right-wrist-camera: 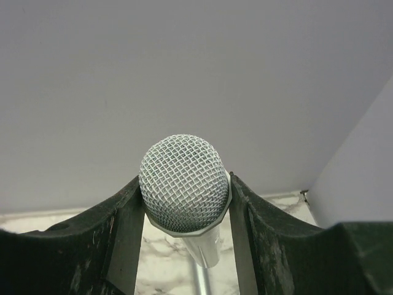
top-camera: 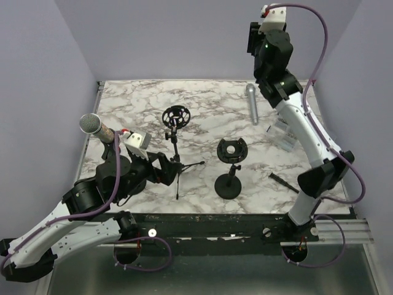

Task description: Remove the microphone from the stand

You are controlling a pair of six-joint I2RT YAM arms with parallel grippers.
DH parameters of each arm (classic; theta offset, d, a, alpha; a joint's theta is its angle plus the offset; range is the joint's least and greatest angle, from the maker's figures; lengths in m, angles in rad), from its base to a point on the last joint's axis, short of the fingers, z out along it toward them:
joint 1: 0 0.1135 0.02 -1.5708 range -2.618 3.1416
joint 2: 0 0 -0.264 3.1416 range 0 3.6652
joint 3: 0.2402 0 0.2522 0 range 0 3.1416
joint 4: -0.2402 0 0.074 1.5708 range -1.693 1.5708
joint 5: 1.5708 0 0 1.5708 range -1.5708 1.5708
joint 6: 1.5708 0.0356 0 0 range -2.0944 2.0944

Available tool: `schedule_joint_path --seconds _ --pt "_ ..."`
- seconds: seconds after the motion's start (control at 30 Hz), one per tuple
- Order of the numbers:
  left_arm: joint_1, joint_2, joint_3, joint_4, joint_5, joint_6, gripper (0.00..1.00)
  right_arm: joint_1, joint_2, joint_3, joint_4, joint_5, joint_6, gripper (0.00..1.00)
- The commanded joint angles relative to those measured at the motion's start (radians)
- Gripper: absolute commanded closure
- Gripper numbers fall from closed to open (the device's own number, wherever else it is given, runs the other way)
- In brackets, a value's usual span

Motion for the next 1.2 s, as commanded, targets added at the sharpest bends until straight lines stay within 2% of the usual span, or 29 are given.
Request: schedule_joint_path --seconds 0.0,0.1,0.43,0.7,1.17 --pt "0.004 0.028 0.020 0.013 0.008 0.025 0.03 -0.080 0.159 0.219 -0.482 -0.185 0.133 0.99" --pt "0.006 0.042 0.023 0.014 0.012 0.027 0.03 -0.106 0.279 0.340 -0.647 -0.273 0.175 0.99" --pt "0.007 0.071 0.039 0.013 0.009 0.016 0.03 -0.178 0.565 0.474 -0.871 -0.457 0.288 0.99" --pt "0.008 0.087 0.035 0.024 0.001 -0.004 0.03 -0.191 0.677 0.453 -0.748 -0.448 0.309 0.99" --pt "0.008 0.057 -0.004 0.043 0.020 -0.089 0.04 -0.202 0.862 0.448 -0.416 -0.359 0.356 0.99"
